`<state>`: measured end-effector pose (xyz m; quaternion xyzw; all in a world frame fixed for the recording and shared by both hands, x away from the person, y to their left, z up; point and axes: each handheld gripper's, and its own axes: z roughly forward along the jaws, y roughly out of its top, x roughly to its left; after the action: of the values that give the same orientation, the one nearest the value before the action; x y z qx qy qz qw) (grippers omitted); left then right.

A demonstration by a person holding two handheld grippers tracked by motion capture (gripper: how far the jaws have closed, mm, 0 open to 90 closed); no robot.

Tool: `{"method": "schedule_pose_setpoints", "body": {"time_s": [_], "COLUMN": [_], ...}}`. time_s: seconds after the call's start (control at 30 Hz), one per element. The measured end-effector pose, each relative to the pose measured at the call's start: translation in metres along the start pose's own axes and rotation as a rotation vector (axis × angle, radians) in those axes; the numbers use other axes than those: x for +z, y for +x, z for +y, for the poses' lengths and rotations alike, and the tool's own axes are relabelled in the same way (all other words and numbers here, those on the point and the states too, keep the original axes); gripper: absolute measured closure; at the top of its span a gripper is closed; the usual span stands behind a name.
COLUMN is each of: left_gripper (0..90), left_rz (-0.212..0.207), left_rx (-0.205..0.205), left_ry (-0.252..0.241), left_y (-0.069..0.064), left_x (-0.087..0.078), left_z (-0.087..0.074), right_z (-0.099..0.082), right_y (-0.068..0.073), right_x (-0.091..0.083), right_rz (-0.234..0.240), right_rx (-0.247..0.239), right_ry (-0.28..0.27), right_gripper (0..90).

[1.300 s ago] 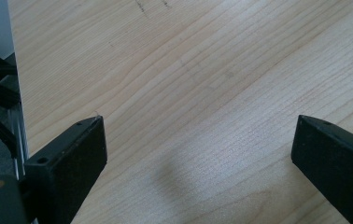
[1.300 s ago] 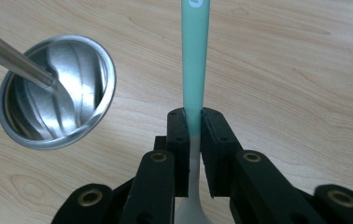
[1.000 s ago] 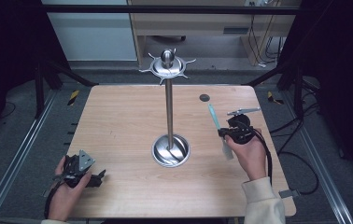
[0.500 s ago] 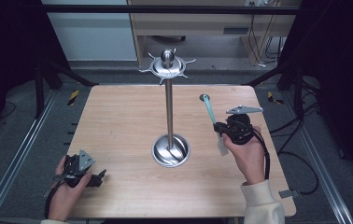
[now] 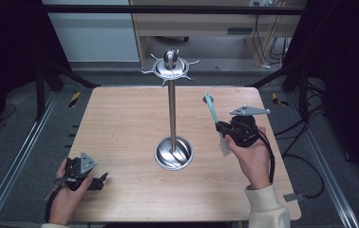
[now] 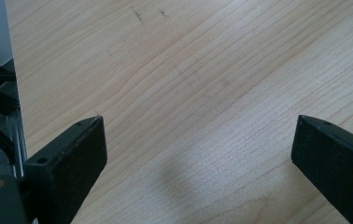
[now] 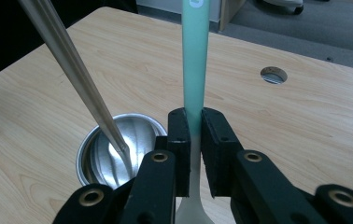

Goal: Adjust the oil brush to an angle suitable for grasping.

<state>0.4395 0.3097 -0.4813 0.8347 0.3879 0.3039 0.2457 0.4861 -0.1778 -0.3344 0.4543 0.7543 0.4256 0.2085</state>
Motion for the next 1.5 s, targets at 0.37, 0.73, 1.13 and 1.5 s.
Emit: {"method": "schedule_pose_setpoints", "body": {"time_s": [0.37, 0.73, 1.13, 1.5], "left_gripper": [3.1, 3.1, 3.1, 3.1], "left_rz": [0.0, -0.001, 0.0, 0.0], "left_rx": [0.0, 0.0, 0.0, 0.001], "left_ry": [0.0, 0.0, 0.0, 0.0], "left_y": [0.0, 0.0, 0.0, 0.0], "left_x": [0.0, 0.0, 0.0, 0.0], "left_z": [0.0, 0.0, 0.0, 0.0], "right_z": [0.002, 0.006, 0.011, 0.015], "right_y": [0.003, 0.006, 0.01, 0.016], "right_x": [-0.003, -0.009, -0.018, -0.025], "right_rz": [0.002, 0.011, 0.024, 0.042], "right_rx": [-0.009, -0.007, -0.018, -0.028], "right_ry": [-0.014, -0.052, -0.113, -0.144], "right_gripper": [82.3, 82.3, 82.3, 82.3]}}
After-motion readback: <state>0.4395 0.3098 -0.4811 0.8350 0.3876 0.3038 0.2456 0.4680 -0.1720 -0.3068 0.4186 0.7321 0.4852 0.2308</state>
